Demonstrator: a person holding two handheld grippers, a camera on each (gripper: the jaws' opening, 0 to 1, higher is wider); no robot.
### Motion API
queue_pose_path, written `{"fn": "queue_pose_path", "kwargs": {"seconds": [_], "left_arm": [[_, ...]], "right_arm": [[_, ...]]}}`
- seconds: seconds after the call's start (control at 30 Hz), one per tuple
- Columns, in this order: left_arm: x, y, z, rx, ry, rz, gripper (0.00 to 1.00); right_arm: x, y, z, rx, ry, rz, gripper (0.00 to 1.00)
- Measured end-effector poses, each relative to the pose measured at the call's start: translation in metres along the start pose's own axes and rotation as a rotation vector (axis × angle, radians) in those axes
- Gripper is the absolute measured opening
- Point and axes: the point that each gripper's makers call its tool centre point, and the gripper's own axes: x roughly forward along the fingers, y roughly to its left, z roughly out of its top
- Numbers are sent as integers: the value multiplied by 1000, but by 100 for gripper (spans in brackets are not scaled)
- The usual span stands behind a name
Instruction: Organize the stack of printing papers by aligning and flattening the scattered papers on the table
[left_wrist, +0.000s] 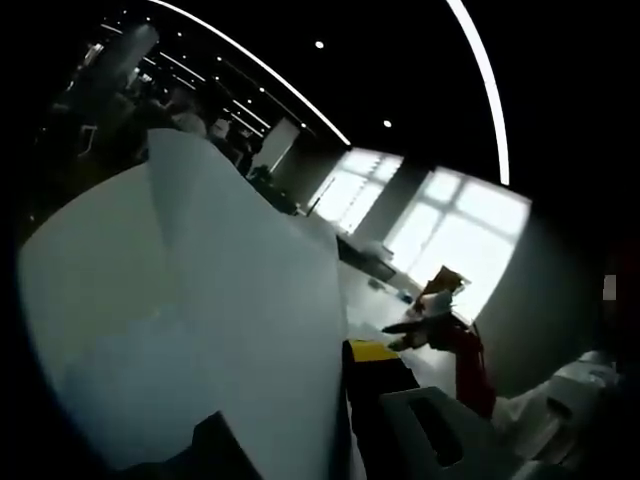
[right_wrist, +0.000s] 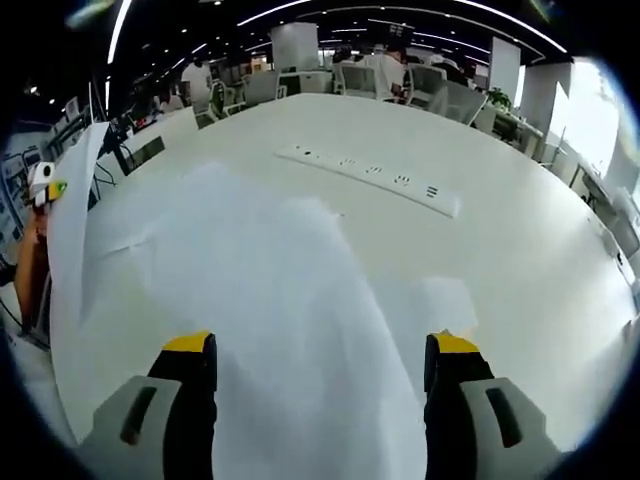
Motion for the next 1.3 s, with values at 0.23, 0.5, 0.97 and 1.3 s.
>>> {"fn": "queue_pose_path", "kwargs": {"seconds": [0.23,0.5,0.97,1.3], "left_arm": [[0,0,0,0,-1,0,6],[0,-1,-1,0,-1,0,6],[0,0,-1,-7,-2,-3,6],[4,1,-1,-15,-9,-4,6]], "right_arm": [[2,-3,1,2,3,-1,81],[3,-6,0,3,8,-2,81],[3,-3,-3,4,15,-4,81],[2,-6,-4,12,14,-7,81]]}}
